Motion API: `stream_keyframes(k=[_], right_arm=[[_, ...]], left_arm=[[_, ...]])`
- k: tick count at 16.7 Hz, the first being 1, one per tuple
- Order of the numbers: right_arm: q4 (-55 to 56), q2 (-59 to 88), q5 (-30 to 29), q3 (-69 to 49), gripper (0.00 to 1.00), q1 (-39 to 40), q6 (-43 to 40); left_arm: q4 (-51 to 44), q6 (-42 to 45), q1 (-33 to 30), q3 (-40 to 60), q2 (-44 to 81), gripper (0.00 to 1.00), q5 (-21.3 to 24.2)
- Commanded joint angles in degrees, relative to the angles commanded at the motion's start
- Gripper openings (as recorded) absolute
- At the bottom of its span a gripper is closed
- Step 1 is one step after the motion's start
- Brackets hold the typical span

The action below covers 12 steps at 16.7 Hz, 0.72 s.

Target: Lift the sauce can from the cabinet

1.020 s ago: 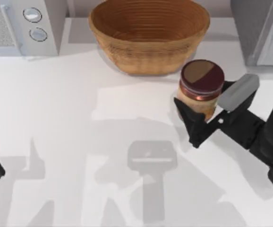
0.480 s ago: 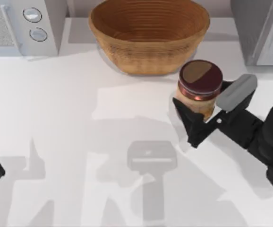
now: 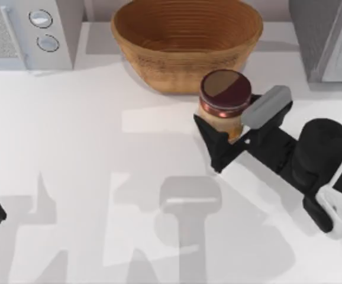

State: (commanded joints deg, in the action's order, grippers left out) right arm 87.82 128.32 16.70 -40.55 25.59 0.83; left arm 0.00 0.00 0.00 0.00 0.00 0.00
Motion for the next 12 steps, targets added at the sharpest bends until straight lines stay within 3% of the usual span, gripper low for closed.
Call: stream_keyframes(k=[7,12], right_arm=[[-0.69,2.28,-0.83,-3.17,0.00,0.78,-0.09],[-0.69,2.28,-0.83,-3.17,0.38,0.78,-0.09]], left_arm=[[0.00,0.00,0.00,0.00,0.00,1.00,0.00],[0.00,0.00,0.00,0.00,0.00,1.00,0.00]])
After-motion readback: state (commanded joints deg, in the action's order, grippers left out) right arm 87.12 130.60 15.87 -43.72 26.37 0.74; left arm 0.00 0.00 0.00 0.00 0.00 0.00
